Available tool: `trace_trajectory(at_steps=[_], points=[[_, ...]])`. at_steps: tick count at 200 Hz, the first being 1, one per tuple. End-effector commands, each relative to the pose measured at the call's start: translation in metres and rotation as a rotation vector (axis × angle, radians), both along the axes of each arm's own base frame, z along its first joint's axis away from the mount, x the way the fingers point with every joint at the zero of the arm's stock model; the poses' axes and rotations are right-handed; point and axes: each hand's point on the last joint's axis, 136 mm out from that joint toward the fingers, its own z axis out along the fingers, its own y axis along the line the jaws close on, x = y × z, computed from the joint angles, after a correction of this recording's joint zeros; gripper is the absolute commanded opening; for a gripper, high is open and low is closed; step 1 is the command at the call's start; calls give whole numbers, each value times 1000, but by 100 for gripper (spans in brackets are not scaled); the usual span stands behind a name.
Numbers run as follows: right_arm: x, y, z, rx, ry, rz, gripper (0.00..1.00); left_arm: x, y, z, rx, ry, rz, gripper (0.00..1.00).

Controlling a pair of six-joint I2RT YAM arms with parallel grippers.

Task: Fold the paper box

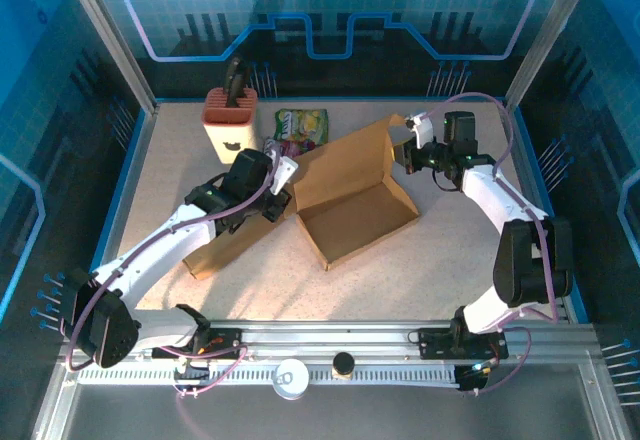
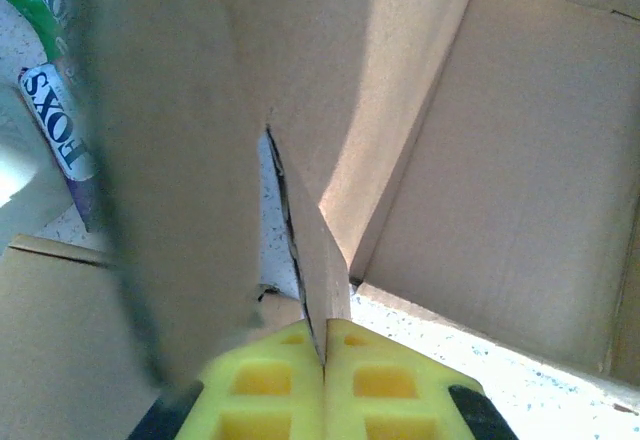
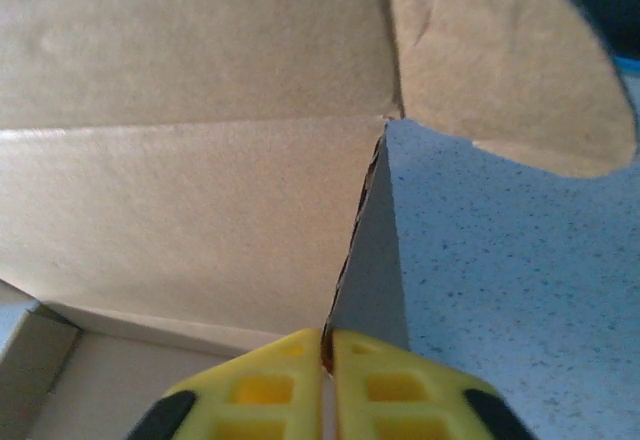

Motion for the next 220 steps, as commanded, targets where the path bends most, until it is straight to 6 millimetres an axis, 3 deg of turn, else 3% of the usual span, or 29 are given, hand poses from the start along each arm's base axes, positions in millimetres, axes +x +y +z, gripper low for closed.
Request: trace_trajectory(at_steps=[1,50,100,107,135,179,220], points=[[-1,1,4,-57,-8,-49,0,14,-1,22,-51,-68,45,0],[-14,3,5,-88,-36,-140,0,27,-3,28,-105,-78,121,0],[-45,8,11,-94,-91,-206,0,53,-6,31,-160,-45,269,0],[-53,7,0,-104,-73,-216,0,56,-8,31,-175,-34,285,0],[-67,5,-3,-109,-95,-259,0,64,-20,29,-257,5,330,0],[-76,-1,-8,-109,-148,-294,0,59,-48,29,-366,-99,242,0],[-90,-11,-7,-102,-268,-316,0,37,-63,14,-453,-219,100,0]])
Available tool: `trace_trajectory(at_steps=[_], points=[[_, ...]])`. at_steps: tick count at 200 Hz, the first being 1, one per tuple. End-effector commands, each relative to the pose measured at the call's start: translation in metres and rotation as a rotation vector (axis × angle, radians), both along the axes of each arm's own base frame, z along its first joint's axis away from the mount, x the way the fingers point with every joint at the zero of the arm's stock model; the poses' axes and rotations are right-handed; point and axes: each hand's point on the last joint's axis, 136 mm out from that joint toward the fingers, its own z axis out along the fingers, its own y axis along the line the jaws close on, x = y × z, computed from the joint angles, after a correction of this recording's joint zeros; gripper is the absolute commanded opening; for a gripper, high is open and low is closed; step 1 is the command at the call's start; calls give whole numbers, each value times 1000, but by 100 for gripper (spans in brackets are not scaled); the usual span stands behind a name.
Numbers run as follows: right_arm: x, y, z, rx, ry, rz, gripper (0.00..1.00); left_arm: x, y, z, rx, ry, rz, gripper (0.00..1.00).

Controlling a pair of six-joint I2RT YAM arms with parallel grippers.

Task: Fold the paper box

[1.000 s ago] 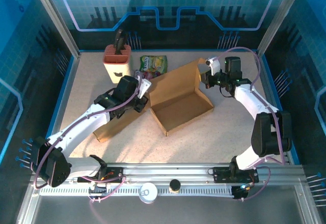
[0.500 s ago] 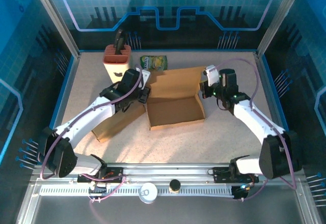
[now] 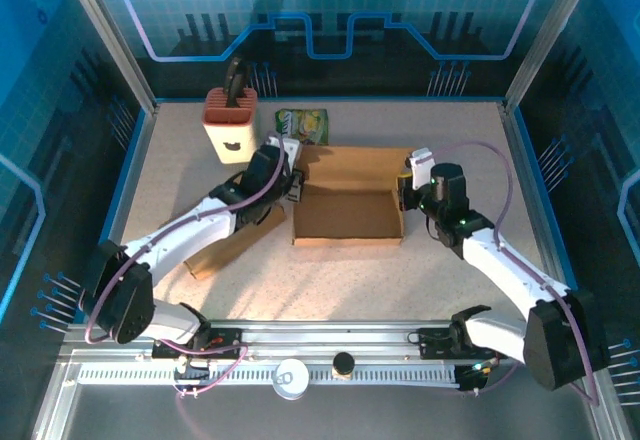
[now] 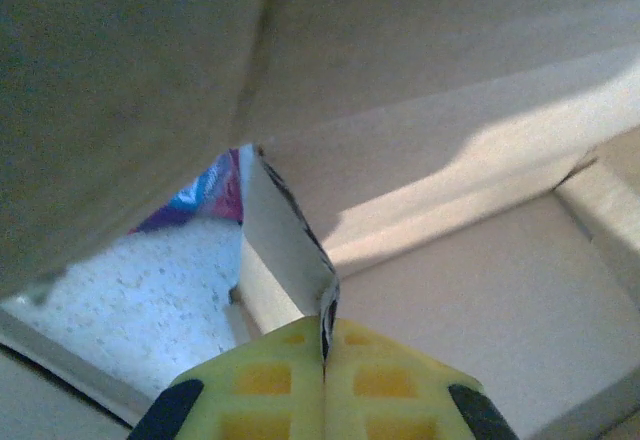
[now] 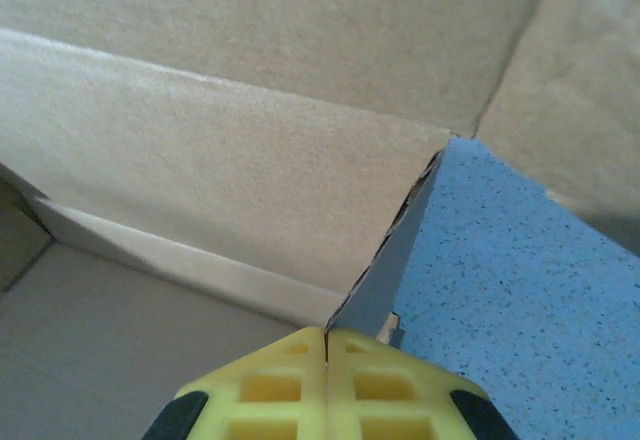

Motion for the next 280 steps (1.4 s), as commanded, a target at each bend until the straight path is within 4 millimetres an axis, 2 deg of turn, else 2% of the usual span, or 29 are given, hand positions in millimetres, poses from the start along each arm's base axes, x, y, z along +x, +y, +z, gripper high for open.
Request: trace_trajectory(at_steps=[1,61,88,97,148,189,211,242,280], points=[[-6,5,9,3,-102,22,0,-10,-33,29,-133,-176,-143,0],[-19,-3,-11,15,-102,-9,0,-40,-51,-7,-113,-238,-233,0],[-19,-13,-9,14,-75,-70,0,-46,-49,-21,-71,-242,-221,0],[-22,-15,-14,8,-26,-81,0,-47,-47,-23,-62,-238,-212,0],[-36,-21,-21,100,51,-143,33,-55,-48,-41,-9,-214,-211,0],[-44,-28,-24,118,108,-184,40,-58,-46,-51,33,-213,-203,0],[-51,-29,-25,152,146,-200,49,-59,-44,-53,50,-212,-196,0],[-65,-21,-18,232,192,-170,63,-61,-45,-57,66,-209,-194,0],[-83,-10,-18,295,273,-119,73,-61,-46,-60,72,-203,-190,0]])
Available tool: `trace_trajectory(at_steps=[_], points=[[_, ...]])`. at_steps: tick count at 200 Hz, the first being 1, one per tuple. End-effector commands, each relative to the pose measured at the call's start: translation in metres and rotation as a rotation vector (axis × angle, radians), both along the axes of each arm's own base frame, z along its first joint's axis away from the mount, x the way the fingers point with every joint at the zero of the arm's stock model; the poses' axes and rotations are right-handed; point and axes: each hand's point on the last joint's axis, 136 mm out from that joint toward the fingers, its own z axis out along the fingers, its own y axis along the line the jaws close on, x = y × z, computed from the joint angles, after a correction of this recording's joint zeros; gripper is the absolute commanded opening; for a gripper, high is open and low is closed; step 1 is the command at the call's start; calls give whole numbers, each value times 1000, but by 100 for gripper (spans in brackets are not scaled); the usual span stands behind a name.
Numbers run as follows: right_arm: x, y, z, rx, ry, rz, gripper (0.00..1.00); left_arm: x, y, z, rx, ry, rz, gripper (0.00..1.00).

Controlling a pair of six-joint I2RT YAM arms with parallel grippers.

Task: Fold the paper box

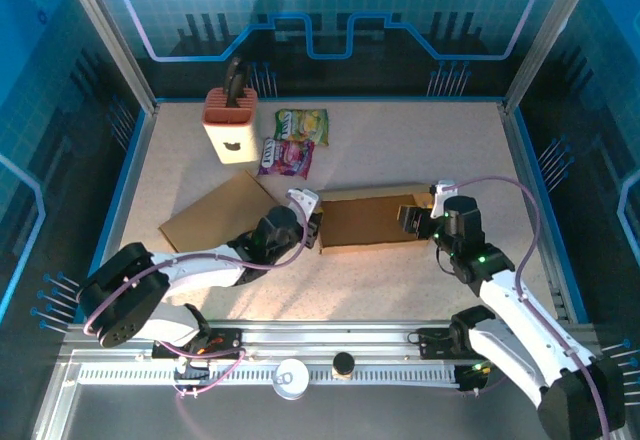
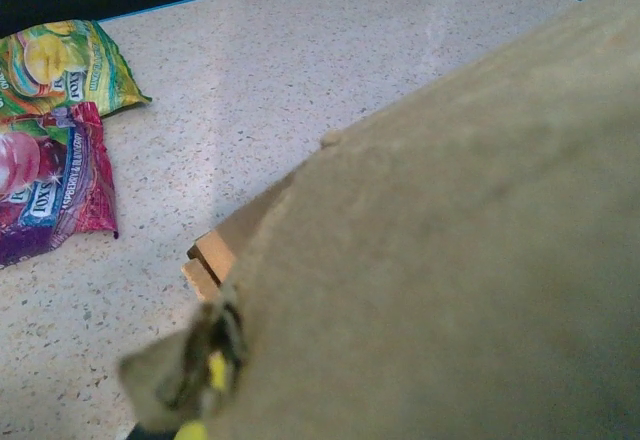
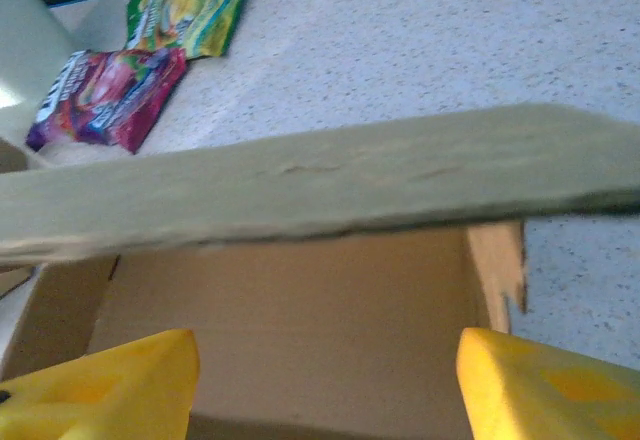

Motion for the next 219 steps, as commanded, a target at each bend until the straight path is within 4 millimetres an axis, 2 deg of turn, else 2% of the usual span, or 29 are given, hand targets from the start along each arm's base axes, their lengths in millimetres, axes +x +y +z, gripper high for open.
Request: trace_trajectory(at_steps=[1,29,67,90,110,128,152,166,185,201,219], points=[[-16,15,4,77,67,59,73,-7,4,-23,56,42,2,0],[-28,16,4,111,120,56,80,-7,3,-22,52,43,7,0],[-50,12,15,209,187,-1,81,-6,3,-21,58,40,13,0],[-62,10,31,306,197,-46,78,-6,2,-22,62,41,12,0],[-66,13,51,451,191,-101,72,-6,3,-23,68,41,17,0],[-64,16,64,591,206,-176,70,-6,2,-23,70,40,20,0],[-49,25,85,753,210,-240,71,-6,2,-22,69,37,24,0],[-41,27,90,817,254,-311,69,-6,2,-20,69,35,23,0],[-32,29,90,858,330,-402,68,-5,2,-19,70,33,24,0],[-25,29,96,880,335,-452,66,-5,2,-18,73,31,23,0],[-18,28,92,905,341,-498,63,-6,3,-18,73,30,24,0]])
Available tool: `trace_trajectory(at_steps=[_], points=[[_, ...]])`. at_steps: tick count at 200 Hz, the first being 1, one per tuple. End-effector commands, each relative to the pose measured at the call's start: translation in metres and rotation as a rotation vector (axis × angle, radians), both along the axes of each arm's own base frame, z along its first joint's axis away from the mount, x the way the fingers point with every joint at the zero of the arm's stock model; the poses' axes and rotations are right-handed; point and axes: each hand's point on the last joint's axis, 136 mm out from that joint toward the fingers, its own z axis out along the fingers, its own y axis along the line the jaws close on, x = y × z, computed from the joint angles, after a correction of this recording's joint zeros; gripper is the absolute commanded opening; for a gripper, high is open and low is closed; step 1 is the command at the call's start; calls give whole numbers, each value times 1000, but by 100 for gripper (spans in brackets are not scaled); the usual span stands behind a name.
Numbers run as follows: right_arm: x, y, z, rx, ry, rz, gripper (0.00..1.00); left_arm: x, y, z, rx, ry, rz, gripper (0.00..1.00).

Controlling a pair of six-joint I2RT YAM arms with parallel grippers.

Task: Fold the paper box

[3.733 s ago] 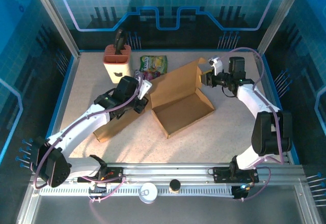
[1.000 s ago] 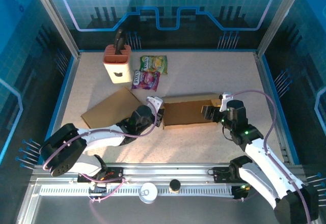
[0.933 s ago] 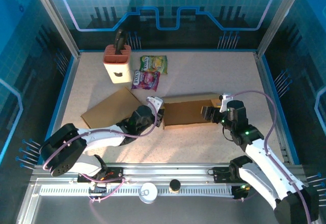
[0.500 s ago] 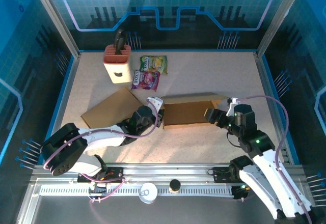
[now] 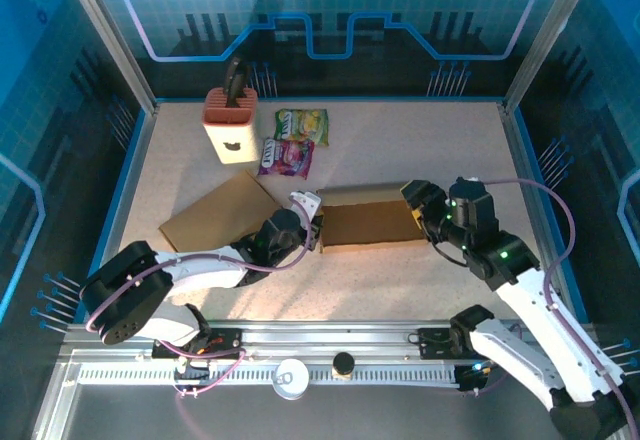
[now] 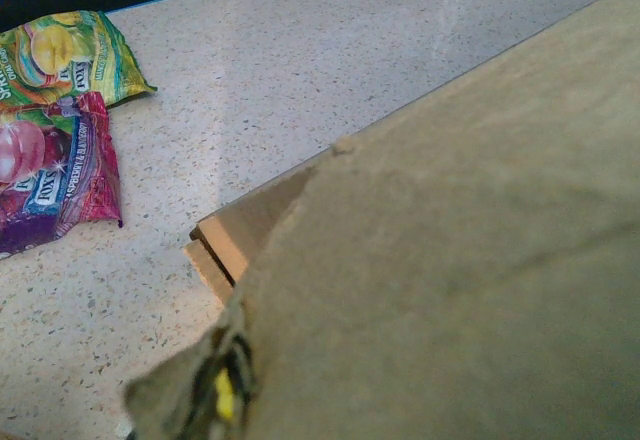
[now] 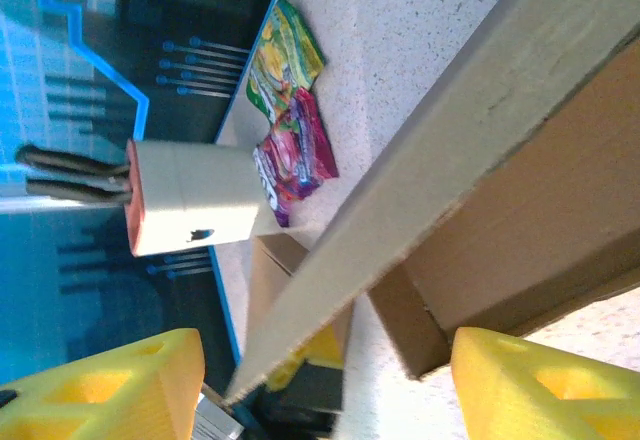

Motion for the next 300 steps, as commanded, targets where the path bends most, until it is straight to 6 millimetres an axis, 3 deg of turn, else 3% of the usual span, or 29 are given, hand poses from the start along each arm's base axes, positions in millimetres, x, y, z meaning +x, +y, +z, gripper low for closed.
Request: trace_trajectory(at_steps=[1,46,81,122,164,205,240,256,300], points=[[7,-5,5,84,39,-121,63,-4,4,-11,47,29,5,0],[14,0,-24,146,121,-166,54,-4,4,-11,49,26,5,0],[28,-2,-29,152,112,-187,43,-5,5,-10,52,24,6,0],[37,0,-50,177,173,-176,16,-6,8,-6,47,24,10,0],[25,-3,-67,184,206,-194,0,-16,9,2,4,83,6,30],[16,-6,-82,178,232,-216,0,-49,14,28,-181,228,11,49],[12,-1,-98,173,254,-210,0,-72,28,32,-299,435,117,57],[9,0,-105,162,262,-205,0,-73,36,35,-314,496,185,64],[1,-2,-124,138,277,-195,0,-55,50,32,-455,671,283,67]])
